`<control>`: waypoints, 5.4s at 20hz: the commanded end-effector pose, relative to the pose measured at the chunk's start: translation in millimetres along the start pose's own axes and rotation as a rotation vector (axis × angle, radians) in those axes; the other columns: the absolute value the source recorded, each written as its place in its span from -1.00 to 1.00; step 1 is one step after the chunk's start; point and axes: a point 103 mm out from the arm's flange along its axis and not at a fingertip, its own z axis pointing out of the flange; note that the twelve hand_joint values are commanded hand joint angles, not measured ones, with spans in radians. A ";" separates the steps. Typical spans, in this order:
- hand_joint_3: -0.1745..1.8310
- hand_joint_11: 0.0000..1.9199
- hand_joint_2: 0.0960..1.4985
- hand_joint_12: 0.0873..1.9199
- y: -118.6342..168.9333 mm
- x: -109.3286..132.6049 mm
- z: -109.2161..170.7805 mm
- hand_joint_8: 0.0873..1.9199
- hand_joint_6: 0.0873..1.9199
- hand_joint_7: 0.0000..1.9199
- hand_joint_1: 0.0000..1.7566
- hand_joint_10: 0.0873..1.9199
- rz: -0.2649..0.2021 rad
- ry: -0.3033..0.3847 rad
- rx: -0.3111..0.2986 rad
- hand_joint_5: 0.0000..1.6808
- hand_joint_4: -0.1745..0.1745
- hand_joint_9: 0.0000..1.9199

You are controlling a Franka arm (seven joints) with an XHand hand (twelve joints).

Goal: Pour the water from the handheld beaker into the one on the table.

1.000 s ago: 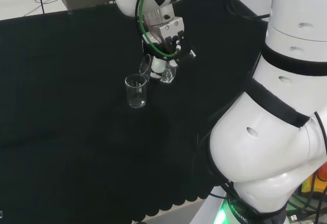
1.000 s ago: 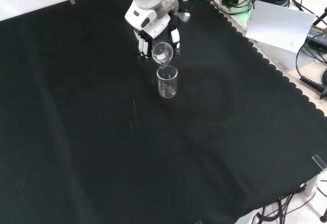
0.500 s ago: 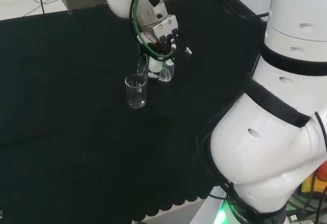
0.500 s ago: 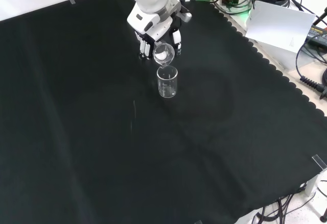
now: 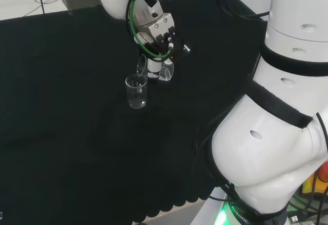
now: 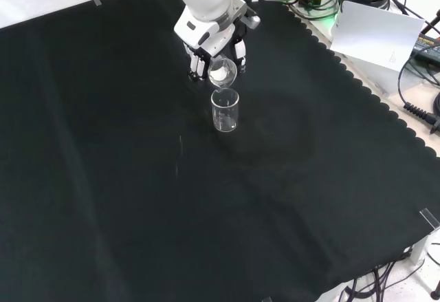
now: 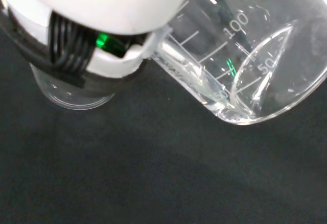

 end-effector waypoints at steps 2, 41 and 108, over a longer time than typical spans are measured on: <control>-0.11 0.47 -0.27 -0.50 -1.1 6.9 -2.8 -0.43 -0.41 0.41 0.50 -1.00 -0.001 -0.057 0.013 0.54 -1.00 0.93; -0.11 0.46 -0.27 -0.49 10.6 17.8 -13.7 -0.41 -0.38 0.40 0.50 -1.00 0.056 -0.257 0.137 0.52 -1.00 0.93; -0.11 0.47 -0.26 -0.49 6.5 55.4 -40.7 -0.40 -0.37 0.39 0.50 -0.98 0.128 -0.511 0.208 0.52 -1.00 0.93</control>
